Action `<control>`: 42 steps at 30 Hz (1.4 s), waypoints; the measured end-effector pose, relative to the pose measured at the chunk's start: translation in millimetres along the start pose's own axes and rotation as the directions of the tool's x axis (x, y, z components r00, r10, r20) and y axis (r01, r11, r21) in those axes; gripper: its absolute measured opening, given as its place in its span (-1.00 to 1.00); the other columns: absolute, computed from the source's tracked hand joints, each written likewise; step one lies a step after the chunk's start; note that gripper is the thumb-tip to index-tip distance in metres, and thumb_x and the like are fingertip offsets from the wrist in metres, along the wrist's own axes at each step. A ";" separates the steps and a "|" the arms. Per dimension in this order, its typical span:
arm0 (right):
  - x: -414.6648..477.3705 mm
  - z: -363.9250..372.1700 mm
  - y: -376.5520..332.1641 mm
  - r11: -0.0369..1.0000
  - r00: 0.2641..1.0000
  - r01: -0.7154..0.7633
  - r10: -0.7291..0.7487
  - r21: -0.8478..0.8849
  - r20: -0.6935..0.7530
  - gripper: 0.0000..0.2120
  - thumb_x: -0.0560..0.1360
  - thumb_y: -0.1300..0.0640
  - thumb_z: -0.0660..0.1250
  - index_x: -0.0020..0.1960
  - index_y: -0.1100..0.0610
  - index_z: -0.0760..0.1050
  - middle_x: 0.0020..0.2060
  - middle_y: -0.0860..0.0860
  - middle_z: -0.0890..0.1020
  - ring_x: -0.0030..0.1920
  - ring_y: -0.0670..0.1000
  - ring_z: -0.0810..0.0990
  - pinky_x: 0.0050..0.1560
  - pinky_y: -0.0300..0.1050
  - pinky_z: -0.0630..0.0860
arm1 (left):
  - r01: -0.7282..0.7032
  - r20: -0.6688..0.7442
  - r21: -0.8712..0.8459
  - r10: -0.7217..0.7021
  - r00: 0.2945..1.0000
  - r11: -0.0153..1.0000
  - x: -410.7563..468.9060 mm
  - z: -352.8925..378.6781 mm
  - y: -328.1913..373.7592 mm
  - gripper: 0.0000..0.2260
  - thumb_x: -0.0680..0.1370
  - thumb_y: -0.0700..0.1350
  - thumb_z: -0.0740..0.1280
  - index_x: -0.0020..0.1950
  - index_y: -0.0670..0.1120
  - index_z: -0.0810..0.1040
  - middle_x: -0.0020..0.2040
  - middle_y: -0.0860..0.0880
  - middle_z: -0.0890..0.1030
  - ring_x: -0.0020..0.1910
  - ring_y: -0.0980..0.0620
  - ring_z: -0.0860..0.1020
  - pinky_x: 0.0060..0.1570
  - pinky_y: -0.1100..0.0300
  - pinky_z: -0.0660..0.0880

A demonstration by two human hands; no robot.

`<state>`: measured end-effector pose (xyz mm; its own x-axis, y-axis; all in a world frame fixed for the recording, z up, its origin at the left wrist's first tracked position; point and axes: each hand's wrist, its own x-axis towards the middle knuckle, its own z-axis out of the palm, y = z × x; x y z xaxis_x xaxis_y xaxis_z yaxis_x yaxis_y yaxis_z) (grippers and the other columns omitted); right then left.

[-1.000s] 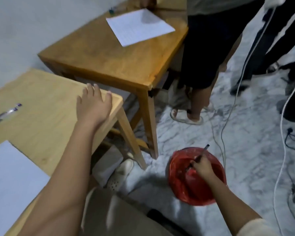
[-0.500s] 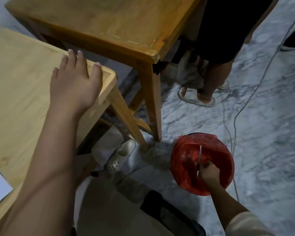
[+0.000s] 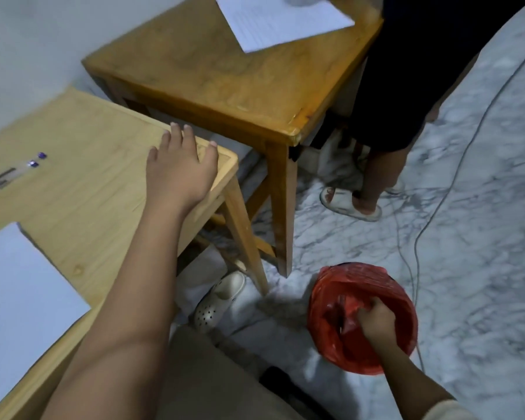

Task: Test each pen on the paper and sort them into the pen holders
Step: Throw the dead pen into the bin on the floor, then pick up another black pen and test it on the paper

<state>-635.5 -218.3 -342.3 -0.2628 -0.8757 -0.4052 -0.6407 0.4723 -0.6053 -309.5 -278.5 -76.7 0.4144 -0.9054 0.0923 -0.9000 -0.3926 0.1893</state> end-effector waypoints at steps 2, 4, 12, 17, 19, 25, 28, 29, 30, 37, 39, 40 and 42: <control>-0.9 -17.9 -10.9 0.998 0.998 0.059 -0.059 -0.001 -0.018 -0.75 0.44 0.30 0.30 0.09 0.38 0.51 -0.02 0.37 0.61 0.07 0.34 0.56 0.09 0.03 0.42 | -0.007 0.013 -0.013 0.007 1.000 1.000 -2.3 -2.8 -0.7 -0.42 0.60 0.18 -0.10 0.53 -0.12 0.04 0.56 -0.12 0.04 0.53 -0.09 0.03 0.47 -0.09 0.02; 1.2 -39.0 -27.2 0.993 0.993 0.116 -0.117 -0.030 -0.019 -0.73 0.46 0.30 0.28 0.13 0.39 0.50 0.04 0.38 0.60 0.12 0.34 0.54 0.15 0.04 0.40 | -0.015 0.032 -0.034 0.016 0.999 0.999 -5.5 -8.0 -0.5 -0.42 0.60 0.17 -0.09 0.53 -0.12 0.05 0.56 -0.13 0.04 0.53 -0.10 0.03 0.48 -0.08 0.02; -19.7 -133.5 -151.9 0.891 0.893 0.440 -0.447 -0.111 -0.051 -0.64 0.60 0.14 0.12 0.24 0.39 0.41 0.14 0.39 0.53 0.14 0.34 0.49 0.09 0.09 0.42 | -0.102 0.124 -0.129 0.118 0.985 0.986 -47.6 -46.7 -18.8 -0.48 0.62 0.13 0.02 0.51 -0.10 0.14 0.55 -0.06 0.09 0.53 -0.04 0.08 0.49 0.00 0.09; -57.3 -148.9 -249.7 0.759 0.768 0.621 -0.639 -0.194 -0.042 -0.53 0.62 0.03 0.06 0.41 0.30 0.25 0.41 0.23 0.33 0.42 0.21 0.27 0.36 0.00 0.23 | -0.077 0.076 -0.127 0.088 0.993 0.989 -67.5 -90.6 -55.6 -0.45 0.62 0.14 0.00 0.52 -0.13 0.06 0.56 -0.08 0.01 0.54 -0.03 -0.01 0.49 0.02 -0.01; -81.7 -141.4 -293.6 0.678 0.688 0.711 -0.726 -0.188 -0.017 -0.55 0.61 0.01 0.06 0.39 0.26 0.29 0.41 0.22 0.33 0.43 0.19 0.25 0.39 0.03 0.19 | -0.050 0.028 -0.126 0.053 0.998 0.991 -76.5 -112.2 -83.9 -0.44 0.62 0.14 0.00 0.52 -0.14 0.06 0.56 -0.10 0.00 0.54 -0.03 -0.03 0.50 0.02 -0.02; -159.3 -77.9 -394.9 0.426 0.442 0.896 -0.885 -0.125 0.149 -0.50 0.61 0.01 0.05 0.48 0.20 0.14 0.50 0.11 0.18 0.51 0.07 0.07 0.49 0.00 0.01 | 0.109 -0.100 -0.178 -0.128 0.987 0.978 -119.2 -157.9 -179.4 -0.48 0.62 0.09 0.06 0.46 -0.21 0.18 0.53 -0.14 0.13 0.53 -0.05 0.05 0.43 0.08 0.05; -202.5 -26.3 -427.8 0.285 0.292 0.956 -0.917 -0.065 0.272 -0.49 0.62 0.03 0.06 0.48 0.24 0.11 0.51 0.14 0.14 0.52 0.07 0.05 0.46 -0.11 -0.01 | 0.244 -0.129 -0.152 -0.264 0.956 0.958 -153.1 -167.8 -233.6 -0.45 0.62 0.09 0.06 0.51 -0.19 0.09 0.56 -0.12 0.05 0.54 -0.01 -0.01 0.46 0.09 -0.03; -216.8 -6.3 -436.4 0.249 0.250 0.968 -0.921 -0.040 0.298 -0.50 0.62 0.05 0.06 0.48 0.26 0.12 0.50 0.15 0.15 0.52 0.08 0.07 0.44 -0.15 -0.01 | 0.295 -0.125 -0.152 -0.315 0.941 0.943 -166.0 -170.5 -251.7 -0.45 0.62 0.09 0.06 0.52 -0.18 0.07 0.56 -0.11 0.03 0.54 -0.01 -0.02 0.47 0.09 -0.03; -229.4 9.7 -441.7 0.219 0.214 0.976 -0.925 -0.020 0.313 -0.51 0.61 0.06 0.08 0.47 0.27 0.14 0.50 0.16 0.17 0.51 0.08 0.09 0.42 -0.18 0.00 | 0.339 -0.117 -0.153 -0.357 0.927 0.928 -177.5 -170.3 -267.4 -0.45 0.62 0.09 0.07 0.51 -0.19 0.08 0.56 -0.12 0.03 0.54 -0.02 -0.01 0.47 0.09 -0.02; -319.1 121.1 -459.0 0.054 -0.060 0.975 -0.869 0.214 0.492 -0.67 0.55 0.11 0.14 0.25 0.25 0.36 0.25 0.14 0.44 0.34 0.11 0.36 0.15 -0.21 0.25 | 0.625 -0.052 -0.119 -0.633 0.772 0.772 -264.2 -156.8 -350.1 -0.44 0.62 0.11 0.03 0.52 -0.17 0.02 0.56 -0.11 -0.01 0.54 -0.04 -0.05 0.49 0.06 -0.02; -342.9 145.4 -459.3 -0.010 -0.145 0.968 -0.838 0.251 0.526 -0.60 0.56 0.13 0.16 0.36 0.24 0.30 0.36 0.11 0.38 0.40 0.08 0.30 0.26 -0.17 0.25 | 0.666 -0.050 -0.156 -0.679 0.732 0.729 -280.1 -150.2 -364.5 -0.41 0.62 0.14 0.02 0.53 -0.15 -0.02 0.57 -0.09 -0.06 0.54 -0.02 -0.09 0.50 0.06 -0.06; -352.5 154.2 -459.0 -0.039 -0.174 0.966 -0.828 0.256 0.532 -0.61 0.56 0.13 0.16 0.37 0.21 0.31 0.35 0.08 0.39 0.38 0.07 0.32 0.25 -0.16 0.27 | 0.675 -0.055 -0.174 -0.691 0.721 0.717 -285.3 -146.5 -369.6 -0.40 0.61 0.15 0.02 0.53 -0.15 -0.03 0.57 -0.09 -0.07 0.54 -0.01 -0.09 0.50 0.06 -0.06; -371.0 172.1 -459.0 -0.102 -0.248 0.952 -0.811 0.289 0.530 -0.69 0.55 0.13 0.17 0.26 0.16 0.40 0.21 0.05 0.47 0.23 0.05 0.43 0.10 -0.18 0.33 | 0.692 -0.058 -0.197 -0.713 0.699 0.695 -292.9 -138.6 -376.8 -0.40 0.61 0.16 0.00 0.53 -0.15 -0.03 0.57 -0.09 -0.08 0.54 -0.01 -0.10 0.50 0.05 -0.07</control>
<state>-119.8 -93.0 -32.0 0.9673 -0.1122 0.2277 0.0239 -0.8526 -0.5220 -73.1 157.0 -39.6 0.9389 -0.3440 -0.0138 -0.3120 -0.8671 0.3883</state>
